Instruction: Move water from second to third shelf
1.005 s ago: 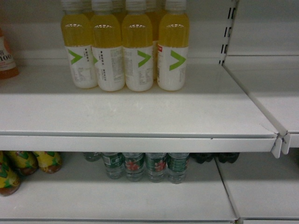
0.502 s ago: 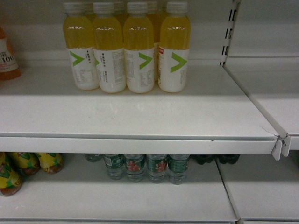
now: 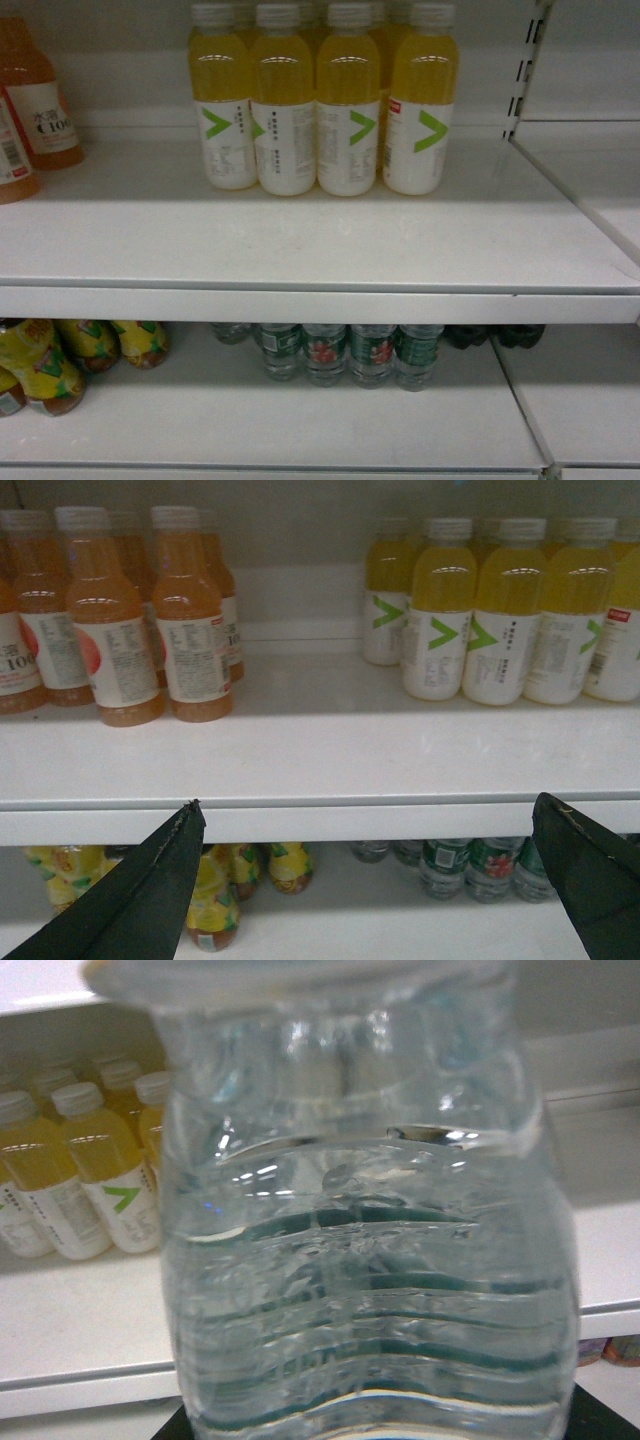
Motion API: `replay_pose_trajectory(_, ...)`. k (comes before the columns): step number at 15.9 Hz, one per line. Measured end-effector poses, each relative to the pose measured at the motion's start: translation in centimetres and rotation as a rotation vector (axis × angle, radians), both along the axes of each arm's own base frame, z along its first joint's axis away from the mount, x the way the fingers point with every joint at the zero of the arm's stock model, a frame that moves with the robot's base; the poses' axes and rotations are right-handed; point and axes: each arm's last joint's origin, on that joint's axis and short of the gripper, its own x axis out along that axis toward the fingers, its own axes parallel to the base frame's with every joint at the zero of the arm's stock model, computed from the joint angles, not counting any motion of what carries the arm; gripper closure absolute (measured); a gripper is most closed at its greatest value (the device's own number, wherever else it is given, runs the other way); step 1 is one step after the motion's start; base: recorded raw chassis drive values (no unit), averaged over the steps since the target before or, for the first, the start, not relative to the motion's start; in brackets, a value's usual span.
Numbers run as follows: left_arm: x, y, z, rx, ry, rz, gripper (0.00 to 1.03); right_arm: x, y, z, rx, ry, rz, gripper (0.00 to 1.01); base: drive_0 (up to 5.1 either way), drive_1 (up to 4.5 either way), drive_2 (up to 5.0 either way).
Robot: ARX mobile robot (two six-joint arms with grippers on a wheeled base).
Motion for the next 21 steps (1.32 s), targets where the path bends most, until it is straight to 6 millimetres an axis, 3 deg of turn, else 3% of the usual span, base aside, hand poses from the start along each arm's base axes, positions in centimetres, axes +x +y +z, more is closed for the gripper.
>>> replay_pose_trajectory(21,0.00,0.00,0.00,0.000,0.000,0.000,0.05,0.00,0.00,-0.04,0.000,0.002,0.001,0.58,-4.9,2.35,2.5)
